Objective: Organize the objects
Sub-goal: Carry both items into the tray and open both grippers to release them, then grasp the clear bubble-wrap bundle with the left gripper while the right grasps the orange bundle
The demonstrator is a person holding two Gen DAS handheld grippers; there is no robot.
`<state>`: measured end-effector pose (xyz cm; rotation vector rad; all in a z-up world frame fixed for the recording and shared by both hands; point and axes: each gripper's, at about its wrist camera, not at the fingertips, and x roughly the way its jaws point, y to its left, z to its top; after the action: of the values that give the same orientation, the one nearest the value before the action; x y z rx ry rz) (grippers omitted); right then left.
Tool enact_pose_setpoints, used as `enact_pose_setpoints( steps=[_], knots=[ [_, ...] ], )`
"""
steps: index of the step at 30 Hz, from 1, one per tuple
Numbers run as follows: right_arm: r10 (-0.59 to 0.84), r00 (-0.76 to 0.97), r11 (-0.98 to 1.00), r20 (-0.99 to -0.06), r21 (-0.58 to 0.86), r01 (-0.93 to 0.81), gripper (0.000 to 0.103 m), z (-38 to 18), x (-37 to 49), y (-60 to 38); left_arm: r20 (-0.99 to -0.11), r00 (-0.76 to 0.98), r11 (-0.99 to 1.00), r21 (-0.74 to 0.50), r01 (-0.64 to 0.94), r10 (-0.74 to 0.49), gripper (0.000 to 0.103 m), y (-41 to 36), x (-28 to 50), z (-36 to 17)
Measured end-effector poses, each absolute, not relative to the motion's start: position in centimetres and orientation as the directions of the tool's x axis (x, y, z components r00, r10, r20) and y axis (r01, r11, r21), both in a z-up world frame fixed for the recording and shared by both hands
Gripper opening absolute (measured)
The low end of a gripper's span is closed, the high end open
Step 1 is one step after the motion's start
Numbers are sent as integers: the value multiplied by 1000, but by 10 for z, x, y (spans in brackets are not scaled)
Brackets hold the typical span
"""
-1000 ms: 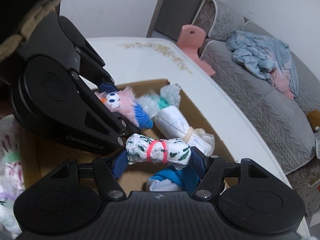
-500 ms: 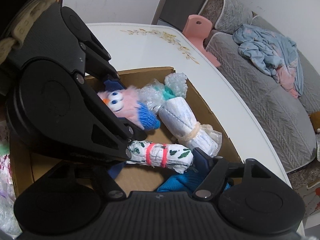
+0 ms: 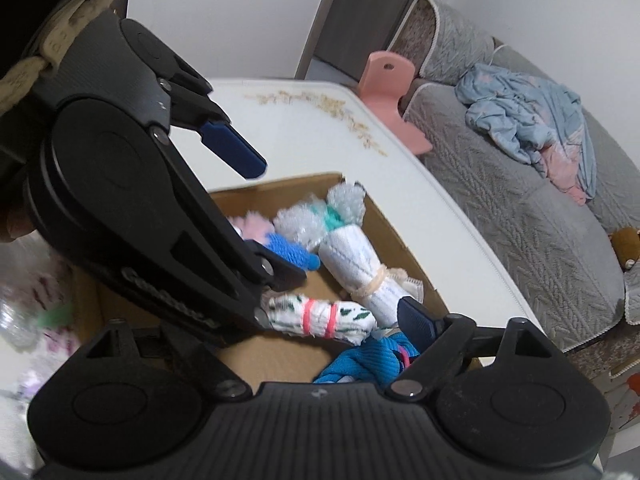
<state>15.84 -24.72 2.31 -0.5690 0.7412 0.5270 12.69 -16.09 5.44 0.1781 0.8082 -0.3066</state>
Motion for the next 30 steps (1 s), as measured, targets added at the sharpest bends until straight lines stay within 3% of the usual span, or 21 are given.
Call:
enact_pose_setpoints(
  steps=[16, 30],
  knots=[
    [277, 686, 812, -673, -218, -542, 94, 61, 89, -258, -678, 704, 956, 9, 292, -209, 91, -94, 49, 84],
    [219, 724, 931, -654, -82, -355, 97, 24, -17, -292, -673, 712, 963, 0, 271, -201, 95, -60, -45, 38]
  ],
)
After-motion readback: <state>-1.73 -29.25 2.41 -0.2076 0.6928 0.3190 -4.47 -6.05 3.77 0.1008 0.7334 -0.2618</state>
